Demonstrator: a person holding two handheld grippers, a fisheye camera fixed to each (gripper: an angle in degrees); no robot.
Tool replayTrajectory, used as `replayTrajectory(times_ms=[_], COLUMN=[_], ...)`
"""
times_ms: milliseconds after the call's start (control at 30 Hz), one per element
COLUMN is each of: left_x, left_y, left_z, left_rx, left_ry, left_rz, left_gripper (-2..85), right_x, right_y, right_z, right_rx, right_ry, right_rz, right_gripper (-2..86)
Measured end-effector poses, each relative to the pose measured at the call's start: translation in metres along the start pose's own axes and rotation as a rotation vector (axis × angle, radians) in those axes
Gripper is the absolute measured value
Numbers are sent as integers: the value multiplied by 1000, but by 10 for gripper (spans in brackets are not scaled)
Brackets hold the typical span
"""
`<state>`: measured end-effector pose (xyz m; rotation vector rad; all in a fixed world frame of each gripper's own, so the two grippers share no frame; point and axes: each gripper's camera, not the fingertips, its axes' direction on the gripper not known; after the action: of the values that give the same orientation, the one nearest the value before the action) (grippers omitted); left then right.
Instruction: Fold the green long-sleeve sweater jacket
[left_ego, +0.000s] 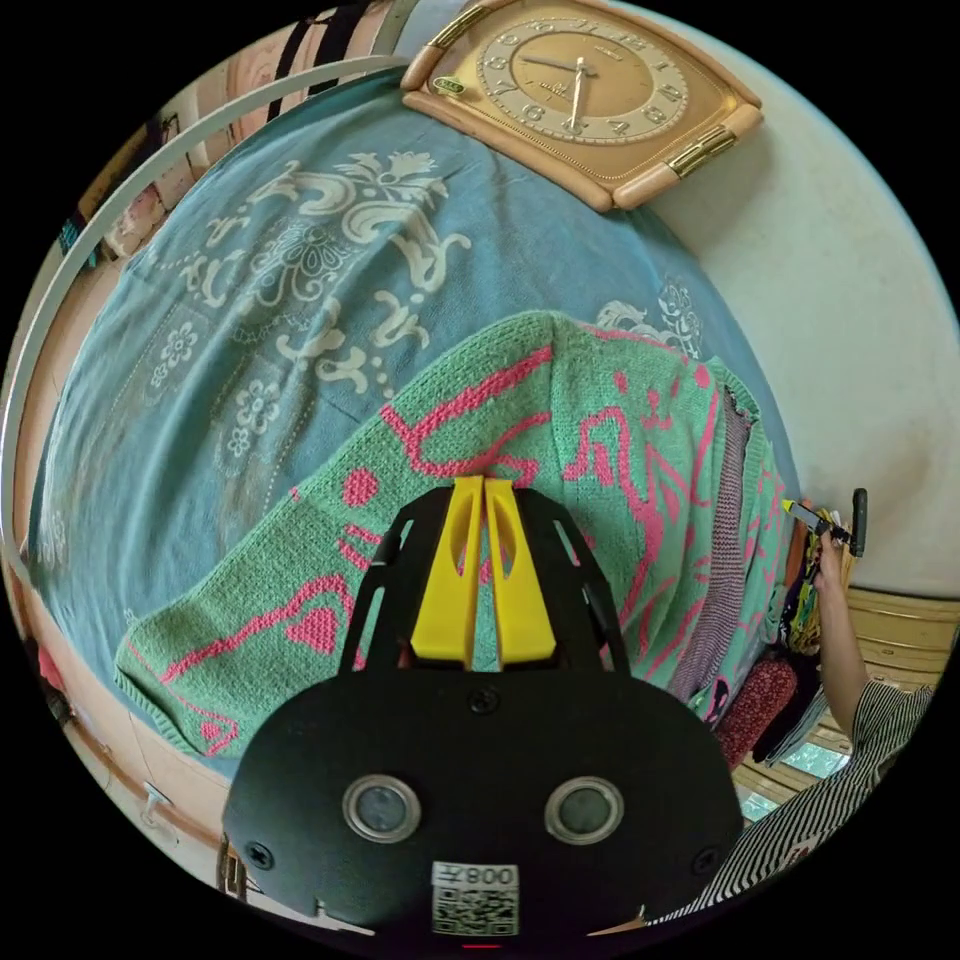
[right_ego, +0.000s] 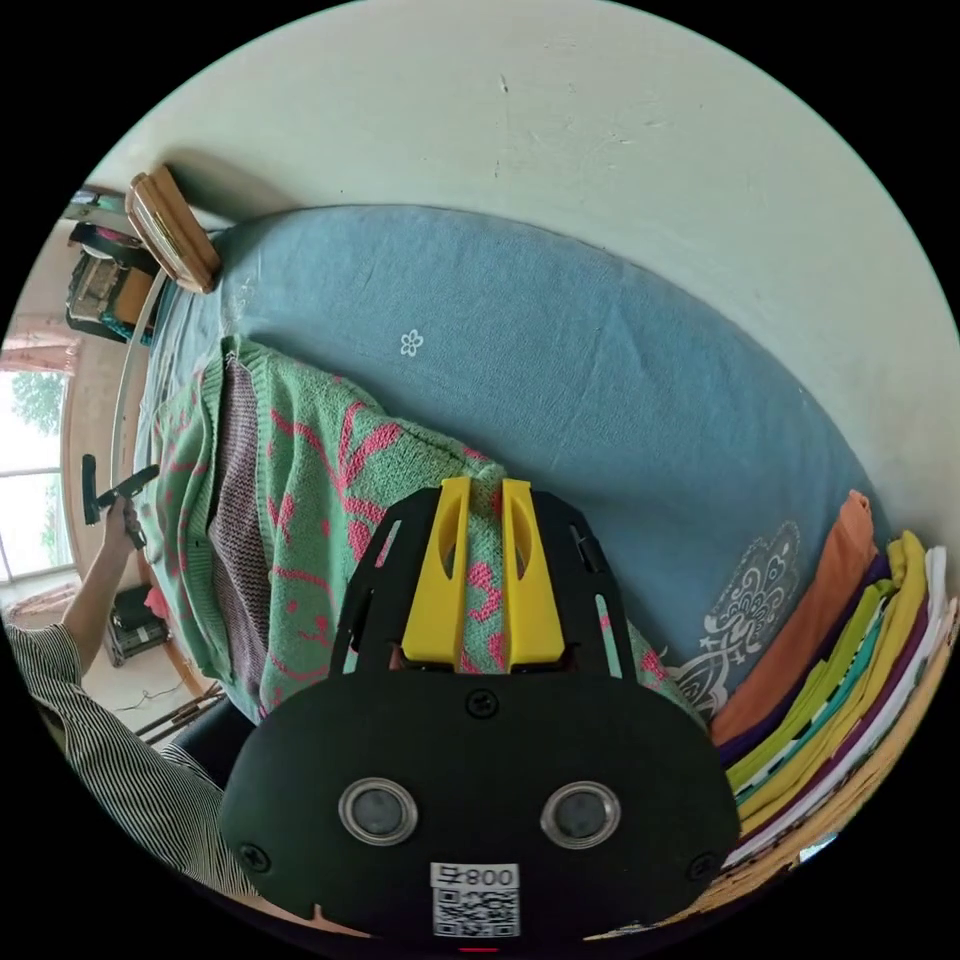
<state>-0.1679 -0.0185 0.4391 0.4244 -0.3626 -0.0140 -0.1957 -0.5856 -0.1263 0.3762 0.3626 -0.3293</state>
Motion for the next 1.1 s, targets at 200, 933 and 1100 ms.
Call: replayTrajectory(times_ms=[200, 933, 1100], left_x=[5, 177, 178], left_y=[15, 286, 288], left_z=[-48, -68, -81], left_rx=[56, -413, -411], left_ry=[-6, 110, 113], left_rz=[-22, 374, 382], left_gripper=[5, 40, 20], right_x=[18, -225, -243], right_y=[22, 94, 103], right_z=[10, 152, 178], right_rx=[66, -70, -109], right_ry=[-154, -555, -586], right_rz=[131, -129, -78], right_gripper=[55, 71, 63])
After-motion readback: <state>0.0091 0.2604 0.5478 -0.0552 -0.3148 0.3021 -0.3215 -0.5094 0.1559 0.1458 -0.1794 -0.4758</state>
